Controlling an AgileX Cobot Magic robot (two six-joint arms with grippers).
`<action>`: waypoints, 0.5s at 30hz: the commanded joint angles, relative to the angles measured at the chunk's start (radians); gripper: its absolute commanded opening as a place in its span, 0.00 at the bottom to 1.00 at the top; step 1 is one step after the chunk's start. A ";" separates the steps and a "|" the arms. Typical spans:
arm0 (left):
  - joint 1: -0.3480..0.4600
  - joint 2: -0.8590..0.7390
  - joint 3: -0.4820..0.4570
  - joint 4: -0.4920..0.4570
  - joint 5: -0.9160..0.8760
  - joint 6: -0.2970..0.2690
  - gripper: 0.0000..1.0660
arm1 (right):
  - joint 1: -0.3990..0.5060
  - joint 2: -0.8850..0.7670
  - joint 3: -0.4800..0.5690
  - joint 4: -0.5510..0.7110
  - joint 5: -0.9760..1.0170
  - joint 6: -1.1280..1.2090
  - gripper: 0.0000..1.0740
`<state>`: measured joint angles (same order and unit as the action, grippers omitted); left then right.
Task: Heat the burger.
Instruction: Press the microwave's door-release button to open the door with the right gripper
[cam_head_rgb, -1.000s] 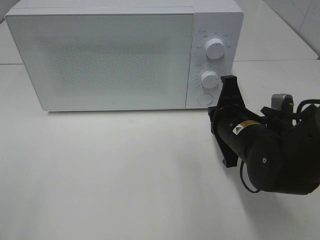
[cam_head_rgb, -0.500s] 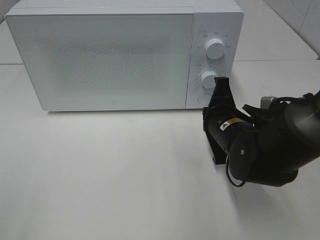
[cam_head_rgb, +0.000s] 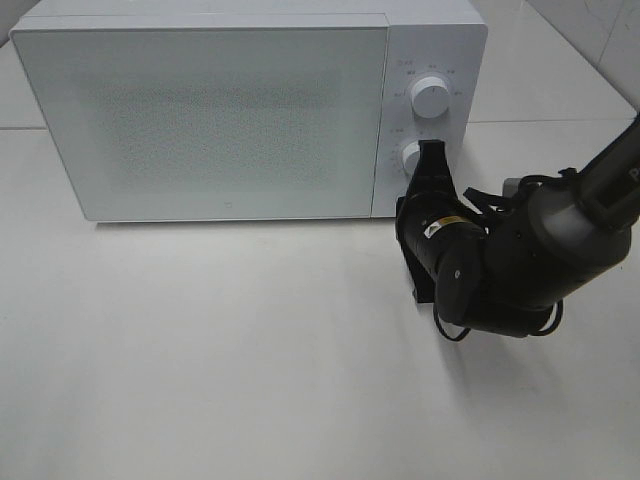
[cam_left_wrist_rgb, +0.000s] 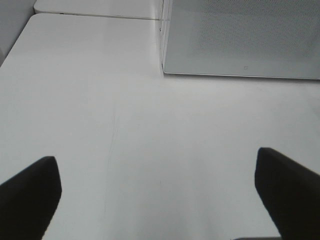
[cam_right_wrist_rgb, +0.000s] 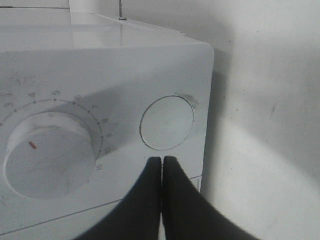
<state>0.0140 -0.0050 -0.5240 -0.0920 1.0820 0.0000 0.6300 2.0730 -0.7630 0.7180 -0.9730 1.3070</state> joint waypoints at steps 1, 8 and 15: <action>0.002 -0.004 0.004 -0.001 -0.012 -0.006 0.93 | -0.012 0.004 -0.013 -0.014 0.008 -0.009 0.00; 0.002 -0.004 0.004 -0.001 -0.012 -0.006 0.93 | -0.043 0.039 -0.057 -0.025 0.026 -0.019 0.00; 0.002 -0.004 0.004 -0.001 -0.012 -0.006 0.93 | -0.048 0.064 -0.073 -0.024 0.025 -0.019 0.00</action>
<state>0.0140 -0.0050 -0.5240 -0.0920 1.0820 0.0000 0.5880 2.1390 -0.8270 0.7030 -0.9450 1.3040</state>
